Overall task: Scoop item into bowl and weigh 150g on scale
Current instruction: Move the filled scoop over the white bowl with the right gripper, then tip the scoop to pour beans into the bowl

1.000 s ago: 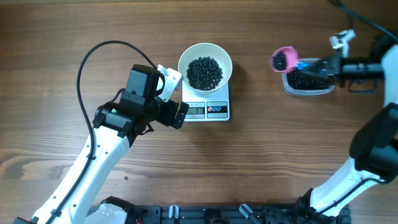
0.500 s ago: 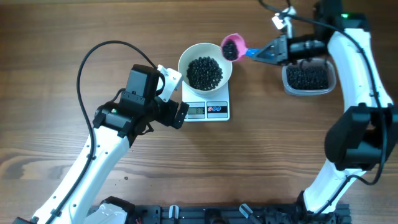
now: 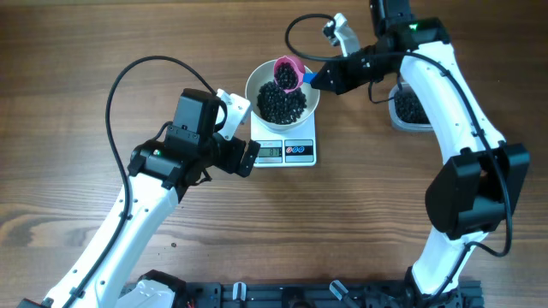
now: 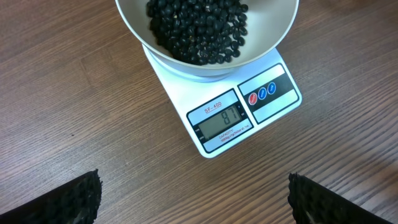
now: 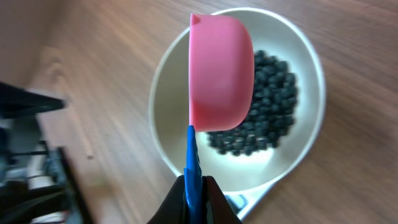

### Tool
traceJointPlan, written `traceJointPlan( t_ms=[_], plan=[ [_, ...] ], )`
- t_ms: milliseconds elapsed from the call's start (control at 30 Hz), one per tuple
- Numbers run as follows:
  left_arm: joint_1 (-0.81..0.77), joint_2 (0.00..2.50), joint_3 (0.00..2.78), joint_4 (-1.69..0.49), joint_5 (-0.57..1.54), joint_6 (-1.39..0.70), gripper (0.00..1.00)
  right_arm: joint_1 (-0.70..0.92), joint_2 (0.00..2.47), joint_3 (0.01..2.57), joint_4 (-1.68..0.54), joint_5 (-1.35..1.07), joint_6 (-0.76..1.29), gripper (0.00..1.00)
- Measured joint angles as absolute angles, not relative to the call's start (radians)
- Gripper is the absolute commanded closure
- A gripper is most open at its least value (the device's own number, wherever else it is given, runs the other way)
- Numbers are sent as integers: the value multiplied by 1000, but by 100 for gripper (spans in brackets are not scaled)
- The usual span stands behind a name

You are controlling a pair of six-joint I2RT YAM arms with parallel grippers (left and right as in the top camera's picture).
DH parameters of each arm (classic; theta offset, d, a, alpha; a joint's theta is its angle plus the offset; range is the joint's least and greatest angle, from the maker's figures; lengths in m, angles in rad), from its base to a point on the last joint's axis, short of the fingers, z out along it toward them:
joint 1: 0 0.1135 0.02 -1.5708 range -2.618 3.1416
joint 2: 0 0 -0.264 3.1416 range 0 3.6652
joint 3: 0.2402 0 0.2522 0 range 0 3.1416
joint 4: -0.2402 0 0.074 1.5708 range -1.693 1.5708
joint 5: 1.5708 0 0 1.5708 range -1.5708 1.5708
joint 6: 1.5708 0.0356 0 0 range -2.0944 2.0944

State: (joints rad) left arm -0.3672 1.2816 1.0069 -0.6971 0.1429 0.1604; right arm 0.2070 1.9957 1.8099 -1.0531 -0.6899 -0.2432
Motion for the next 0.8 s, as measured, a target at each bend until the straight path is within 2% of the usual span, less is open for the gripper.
traceJointPlan(
  t_ms=[300,800],
  plan=[
    [-367,1282,1007,-697,143,160,0,238,1996,1810,-1007,-590,-374,96],
    [-367,1282,1007,-697,143,160,0,238,1996,1810,-987,-550,-733,96]
  ],
)
